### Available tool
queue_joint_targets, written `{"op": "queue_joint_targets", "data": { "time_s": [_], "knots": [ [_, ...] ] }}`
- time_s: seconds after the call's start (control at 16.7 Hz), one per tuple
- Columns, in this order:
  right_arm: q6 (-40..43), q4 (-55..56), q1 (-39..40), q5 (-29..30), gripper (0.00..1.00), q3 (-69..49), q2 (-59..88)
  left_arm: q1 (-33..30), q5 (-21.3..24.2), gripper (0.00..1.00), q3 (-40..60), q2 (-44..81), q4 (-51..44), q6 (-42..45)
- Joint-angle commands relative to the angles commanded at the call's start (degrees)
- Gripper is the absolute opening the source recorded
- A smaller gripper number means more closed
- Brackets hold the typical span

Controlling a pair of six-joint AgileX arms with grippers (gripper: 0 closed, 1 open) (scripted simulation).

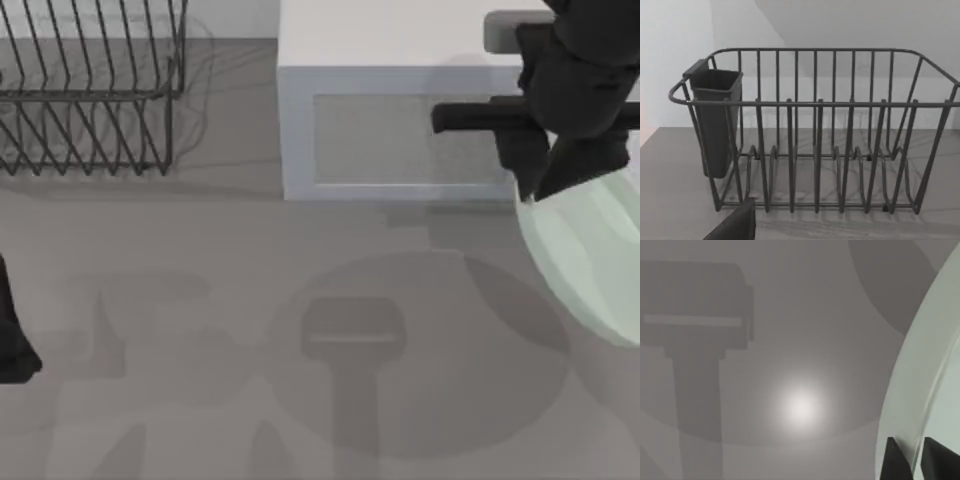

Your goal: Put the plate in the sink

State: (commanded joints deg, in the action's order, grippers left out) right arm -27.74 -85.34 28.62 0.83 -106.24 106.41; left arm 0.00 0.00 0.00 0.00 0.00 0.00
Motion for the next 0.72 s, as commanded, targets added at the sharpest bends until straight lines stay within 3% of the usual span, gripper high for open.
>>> {"op": "queue_joint_targets", "data": {
  "time_s": [0.3, 0.72],
  "knots": [
    [3.60, -11.21, -5.84, -0.54, 0.00, -10.81, -1.75, 0.00, 0.00, 1.00, 0.00, 0.00, 0.00, 0.00],
    [3.91, -11.66, -6.26, -0.28, 0.00, -11.82, -1.85, 0.00, 0.00, 1.00, 0.00, 0.00, 0.00, 0.00]
  ]
}}
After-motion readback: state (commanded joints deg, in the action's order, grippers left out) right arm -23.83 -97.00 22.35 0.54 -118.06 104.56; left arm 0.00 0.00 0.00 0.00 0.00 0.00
